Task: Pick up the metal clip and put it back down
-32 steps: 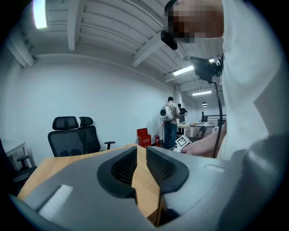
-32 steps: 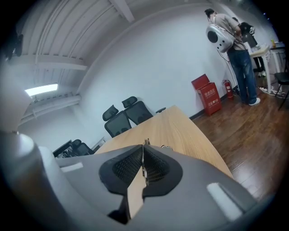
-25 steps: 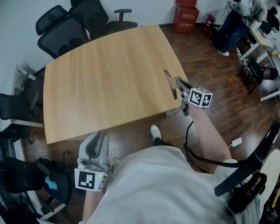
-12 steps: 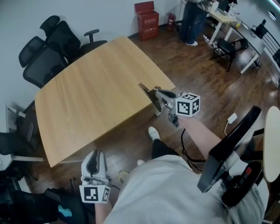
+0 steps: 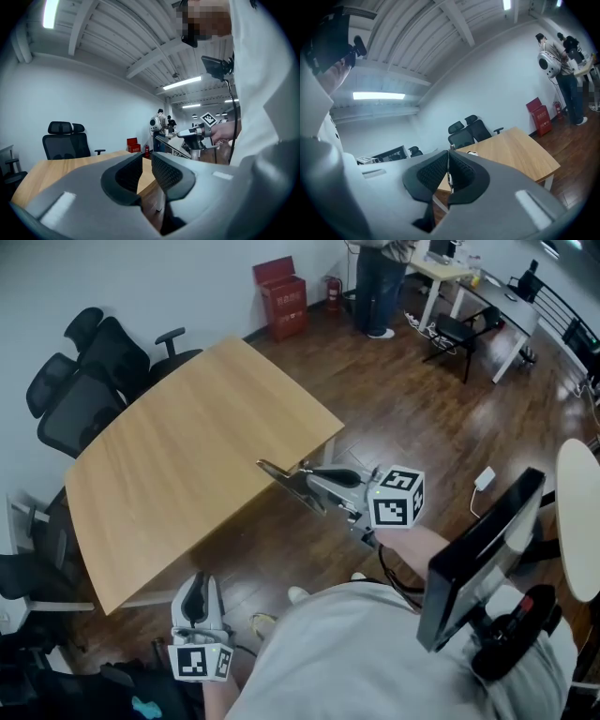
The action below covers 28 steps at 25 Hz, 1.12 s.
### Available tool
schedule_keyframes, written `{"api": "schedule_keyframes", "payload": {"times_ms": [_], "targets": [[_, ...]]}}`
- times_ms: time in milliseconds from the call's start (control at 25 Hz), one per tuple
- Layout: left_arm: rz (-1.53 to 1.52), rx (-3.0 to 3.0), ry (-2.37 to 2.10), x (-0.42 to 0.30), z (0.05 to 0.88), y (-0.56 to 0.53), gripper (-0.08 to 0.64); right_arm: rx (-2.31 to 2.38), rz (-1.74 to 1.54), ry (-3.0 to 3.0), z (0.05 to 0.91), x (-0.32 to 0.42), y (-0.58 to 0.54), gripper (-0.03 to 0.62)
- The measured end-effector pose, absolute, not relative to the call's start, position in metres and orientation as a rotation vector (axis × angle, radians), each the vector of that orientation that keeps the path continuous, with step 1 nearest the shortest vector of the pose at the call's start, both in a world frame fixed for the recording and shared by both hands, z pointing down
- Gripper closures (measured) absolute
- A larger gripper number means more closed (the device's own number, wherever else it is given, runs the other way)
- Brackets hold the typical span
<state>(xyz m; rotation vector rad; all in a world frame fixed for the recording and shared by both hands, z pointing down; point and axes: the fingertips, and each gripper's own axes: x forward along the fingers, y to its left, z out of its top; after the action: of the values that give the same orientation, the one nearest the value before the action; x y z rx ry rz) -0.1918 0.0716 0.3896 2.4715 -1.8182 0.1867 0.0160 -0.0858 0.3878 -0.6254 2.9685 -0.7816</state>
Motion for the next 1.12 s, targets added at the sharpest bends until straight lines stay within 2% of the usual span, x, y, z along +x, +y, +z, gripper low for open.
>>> {"api": "schedule_keyframes", "payload": {"times_ms": [160,280,600,880,1120], "targets": [[0.192,2.492,-1.786,-0.165,0.385,0.068,0.504,-0.596,-0.771,2.954,0.372,0.035,-0.074,0.584],[0.195,2.491,-1.782,-0.151,0.384,0.065,0.537,-0.580,-0.757,2.946,0.362,0.048,-0.069,0.584],[0.179,2.461,-1.822,-0.134,0.380,0.065,0.568,-0.529,-0.759,2.946,0.352,0.064,-0.060,0.584],[0.119,2.423,-1.838,-0.143,0.383,0.065,0.560,-0.526,-0.770,2.947,0.353,0.058,-0.067,0.584],[0.182,2.449,-1.859,-0.161,0.384,0.062,0.552,-0.536,-0.796,2.928,0.356,0.038,-0.080,0.584]]}}
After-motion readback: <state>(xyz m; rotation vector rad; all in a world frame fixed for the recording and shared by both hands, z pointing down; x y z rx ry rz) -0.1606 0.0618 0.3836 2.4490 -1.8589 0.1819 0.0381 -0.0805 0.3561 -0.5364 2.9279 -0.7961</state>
